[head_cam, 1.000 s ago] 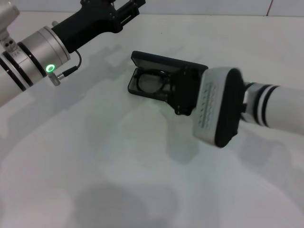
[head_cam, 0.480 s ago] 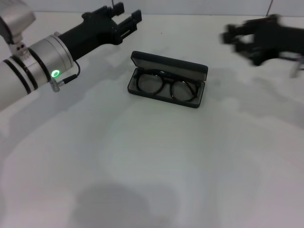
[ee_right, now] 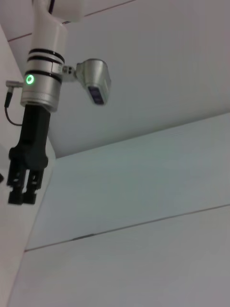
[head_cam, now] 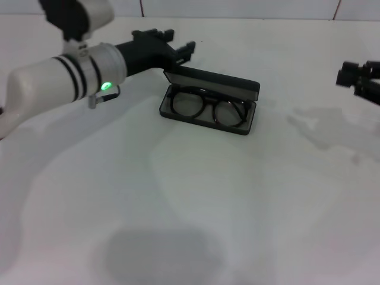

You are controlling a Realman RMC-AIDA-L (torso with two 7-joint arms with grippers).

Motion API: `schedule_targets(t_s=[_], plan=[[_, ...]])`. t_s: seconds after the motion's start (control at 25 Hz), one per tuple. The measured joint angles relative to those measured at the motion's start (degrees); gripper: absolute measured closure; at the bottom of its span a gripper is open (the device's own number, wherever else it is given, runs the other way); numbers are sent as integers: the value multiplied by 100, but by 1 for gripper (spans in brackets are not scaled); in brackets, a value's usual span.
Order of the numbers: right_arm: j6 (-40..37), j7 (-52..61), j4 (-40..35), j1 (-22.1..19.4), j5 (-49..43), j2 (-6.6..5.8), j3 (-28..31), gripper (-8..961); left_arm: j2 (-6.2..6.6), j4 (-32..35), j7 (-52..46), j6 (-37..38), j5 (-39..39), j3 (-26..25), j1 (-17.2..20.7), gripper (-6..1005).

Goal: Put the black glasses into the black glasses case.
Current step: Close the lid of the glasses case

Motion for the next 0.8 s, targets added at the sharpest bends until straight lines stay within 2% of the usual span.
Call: schedule_targets(t_s=[0.16,0.32,0.52,0.76,0.8], plan=[[154,-38,-37,-161,-3,160,23,699,1,59,-213,-104,2,652,-103,425],[342,-39,-26,-210,1,208,-1,696,-3,68,-218,-89,-11,939,-110,425],[414,-40,2,-219,1,222,-31,492,-25,32,-170,-78,-23,1105,34,425],[429,-49,6,-212,1,246,-37,345,-33,71,-161,40,-31,1222,305,425],[430,-61,6,-207,1,251,-39,345,-33,77,-159,71,-35,1220,335,425]])
